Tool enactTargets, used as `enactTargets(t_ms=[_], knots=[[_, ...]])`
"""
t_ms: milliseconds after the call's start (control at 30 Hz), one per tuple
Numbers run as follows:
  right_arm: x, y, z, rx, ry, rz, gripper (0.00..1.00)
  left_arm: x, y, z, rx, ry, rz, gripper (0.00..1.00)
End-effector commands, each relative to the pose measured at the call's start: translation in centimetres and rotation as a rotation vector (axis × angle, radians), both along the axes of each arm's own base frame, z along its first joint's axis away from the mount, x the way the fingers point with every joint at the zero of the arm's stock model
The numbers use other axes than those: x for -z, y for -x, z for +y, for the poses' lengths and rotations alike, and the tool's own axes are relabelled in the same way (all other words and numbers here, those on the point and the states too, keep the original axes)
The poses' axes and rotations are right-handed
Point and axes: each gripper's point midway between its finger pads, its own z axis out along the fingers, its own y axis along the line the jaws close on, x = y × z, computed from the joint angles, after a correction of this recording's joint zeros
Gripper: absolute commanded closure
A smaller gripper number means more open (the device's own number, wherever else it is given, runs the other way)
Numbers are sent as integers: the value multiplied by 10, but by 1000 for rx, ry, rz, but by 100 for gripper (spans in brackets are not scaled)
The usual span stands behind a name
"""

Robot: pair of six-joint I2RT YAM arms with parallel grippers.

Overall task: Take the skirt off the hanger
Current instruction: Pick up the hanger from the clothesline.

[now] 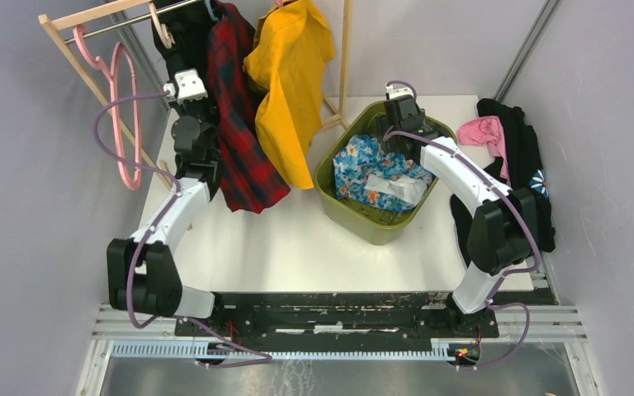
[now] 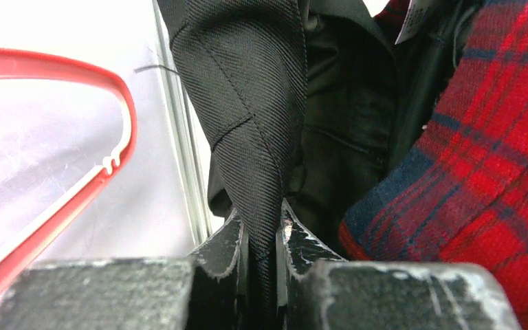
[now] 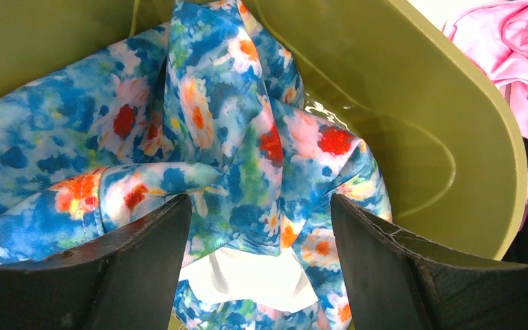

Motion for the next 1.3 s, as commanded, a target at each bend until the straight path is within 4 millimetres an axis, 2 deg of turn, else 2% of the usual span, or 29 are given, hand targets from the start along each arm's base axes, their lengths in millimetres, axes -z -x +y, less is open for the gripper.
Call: enactTargets(t_ms=[0, 133, 300, 500, 667, 833, 933, 1067, 1167, 1267], knots=[[-4, 1, -4, 6, -2, -21, 20, -53, 14, 4, -51, -53, -328, 97], [-4, 3, -6, 4, 10, -21, 20, -50, 3, 4, -56, -54, -343, 97], [0, 4, -7, 2, 21, -11, 20, -58, 6, 6, -68, -52, -364, 97], [1, 2, -5, 3, 13, -9, 20, -54, 11, 6, -61, -64, -292, 97], [1, 2, -5, 3, 10, -9, 20, -47, 29, 9, -53, -94, -146, 97], [0, 2, -3, 5, -2, -10, 20, -27, 59, 16, -60, -82, -15, 97], [-1, 1, -2, 5, -9, -12, 20, 2, 70, 16, -45, -64, 107, 97], [-5, 0, -2, 6, -14, -19, 21, 24, 86, 20, -49, -40, 233, 97], [-11, 1, -1, 0, -14, -27, 22, 30, 99, 19, -32, -54, 313, 97], [-18, 2, -1, -25, -8, -39, 23, 26, 117, 19, -14, -75, 362, 97]])
